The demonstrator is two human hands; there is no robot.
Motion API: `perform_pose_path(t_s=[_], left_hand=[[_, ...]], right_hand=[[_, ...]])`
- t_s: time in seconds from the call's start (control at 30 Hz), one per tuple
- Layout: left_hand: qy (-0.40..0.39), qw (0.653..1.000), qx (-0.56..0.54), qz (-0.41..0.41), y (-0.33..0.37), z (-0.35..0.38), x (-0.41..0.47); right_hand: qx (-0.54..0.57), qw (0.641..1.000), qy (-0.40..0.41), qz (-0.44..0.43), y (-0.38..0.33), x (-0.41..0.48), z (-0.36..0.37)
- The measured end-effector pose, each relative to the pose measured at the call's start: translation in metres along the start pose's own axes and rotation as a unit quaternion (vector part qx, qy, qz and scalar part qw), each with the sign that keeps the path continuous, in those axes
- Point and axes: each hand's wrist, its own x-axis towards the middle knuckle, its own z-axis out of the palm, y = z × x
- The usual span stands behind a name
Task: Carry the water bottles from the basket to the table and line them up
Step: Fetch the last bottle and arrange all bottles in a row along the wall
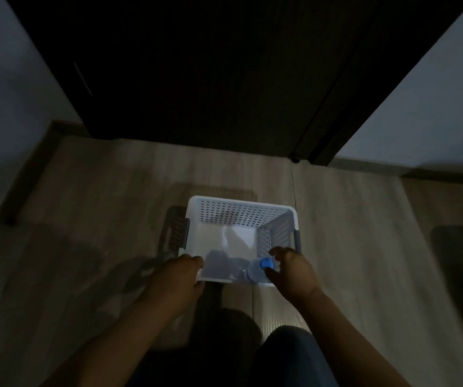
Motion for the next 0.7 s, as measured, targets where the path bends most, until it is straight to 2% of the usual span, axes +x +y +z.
perform_pose_path(t_s=[0.2, 0.5, 0.7], left_hand=[[0.021, 1.0, -0.005, 0.013, -0.016, 0.023, 0.016], [0.041, 0.999, -0.011, 0.015, -0.029, 0.04, 0.024], [0.045, 0.999, 0.0, 0.023, -0.037, 0.047, 0.024]], right_hand=[[-0.024, 1.0, 0.006, -0.001, 0.01, 0.025, 0.028], [-0.042, 0.998, -0.036, 0.02, 0.02, 0.046, 0.055], [-0.062, 0.998, 0.023, 0.02, 0.023, 0.05, 0.063]])
